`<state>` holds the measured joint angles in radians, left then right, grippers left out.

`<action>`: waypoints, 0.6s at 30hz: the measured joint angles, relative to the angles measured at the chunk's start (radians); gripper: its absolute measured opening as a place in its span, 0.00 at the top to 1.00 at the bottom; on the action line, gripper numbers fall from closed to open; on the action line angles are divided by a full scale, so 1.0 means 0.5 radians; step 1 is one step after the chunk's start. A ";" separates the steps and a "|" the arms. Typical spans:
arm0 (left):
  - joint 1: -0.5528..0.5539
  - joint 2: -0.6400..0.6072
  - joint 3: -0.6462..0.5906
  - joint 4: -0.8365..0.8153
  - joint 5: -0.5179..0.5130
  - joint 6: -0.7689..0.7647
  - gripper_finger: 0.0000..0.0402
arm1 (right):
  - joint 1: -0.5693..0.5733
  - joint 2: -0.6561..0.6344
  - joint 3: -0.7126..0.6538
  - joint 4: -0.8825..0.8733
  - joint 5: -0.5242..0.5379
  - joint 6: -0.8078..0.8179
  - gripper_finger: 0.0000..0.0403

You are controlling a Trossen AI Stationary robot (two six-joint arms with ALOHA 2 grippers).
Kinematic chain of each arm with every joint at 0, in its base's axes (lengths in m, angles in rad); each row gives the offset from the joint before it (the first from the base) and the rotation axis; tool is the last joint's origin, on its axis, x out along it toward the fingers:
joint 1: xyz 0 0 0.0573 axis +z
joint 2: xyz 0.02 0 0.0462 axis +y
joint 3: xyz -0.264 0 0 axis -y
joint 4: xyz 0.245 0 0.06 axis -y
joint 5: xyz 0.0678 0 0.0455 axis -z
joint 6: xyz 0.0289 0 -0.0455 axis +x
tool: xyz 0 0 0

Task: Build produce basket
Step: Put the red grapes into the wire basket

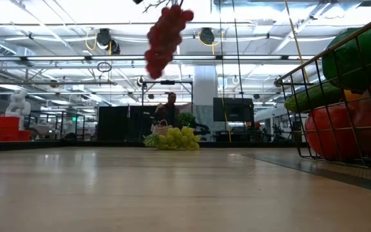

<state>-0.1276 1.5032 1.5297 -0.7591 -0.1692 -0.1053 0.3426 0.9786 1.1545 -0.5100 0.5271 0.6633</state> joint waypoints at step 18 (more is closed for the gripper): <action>0.041 0.012 0.141 0.018 0.003 0.080 1.00 | -0.489 0.603 0.001 0.921 -0.753 -0.811 0.37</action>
<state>-0.1070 1.5091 1.6001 -0.7502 -0.1677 -0.0652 0.0981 1.2800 1.1549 -0.0495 0.1508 0.2580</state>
